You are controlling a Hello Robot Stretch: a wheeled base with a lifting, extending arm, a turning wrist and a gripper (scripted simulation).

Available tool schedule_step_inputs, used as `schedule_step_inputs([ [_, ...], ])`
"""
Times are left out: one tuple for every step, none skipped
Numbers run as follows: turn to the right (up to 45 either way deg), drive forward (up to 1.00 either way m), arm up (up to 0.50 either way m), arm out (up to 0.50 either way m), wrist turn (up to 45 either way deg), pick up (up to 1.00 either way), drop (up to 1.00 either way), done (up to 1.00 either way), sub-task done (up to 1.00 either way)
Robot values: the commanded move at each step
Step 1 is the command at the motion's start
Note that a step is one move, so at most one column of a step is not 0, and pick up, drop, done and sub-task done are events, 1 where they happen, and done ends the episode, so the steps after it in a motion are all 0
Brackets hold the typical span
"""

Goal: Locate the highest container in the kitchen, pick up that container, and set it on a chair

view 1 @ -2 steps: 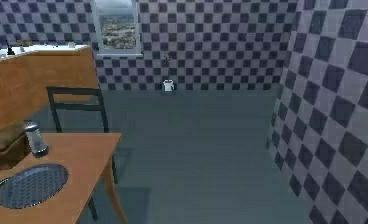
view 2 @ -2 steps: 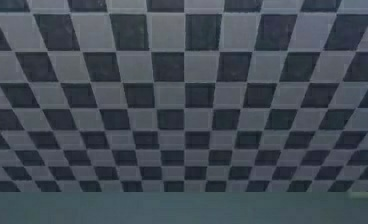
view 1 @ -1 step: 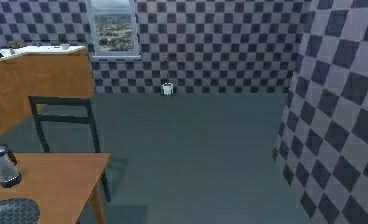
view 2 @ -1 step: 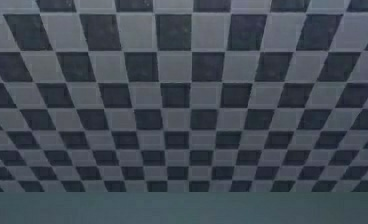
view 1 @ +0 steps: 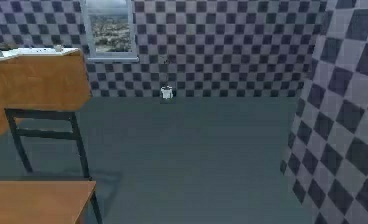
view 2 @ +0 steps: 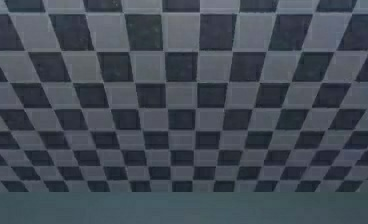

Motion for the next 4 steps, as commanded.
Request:
schedule_step_inputs([
  [45.0,0.0,0.0,0.0,0.0,0.0,0.0,0.0,0.0],
  [42.0,0.0,0.0,0.0,0.0,0.0,0.0,0.0,0.0],
  [0.0,0.25,0.0,0.0,0.0,0.0,0.0,0.0,0.0],
  [-45.0,0.0,0.0,0.0,0.0,0.0,0.0,0.0,0.0],
])
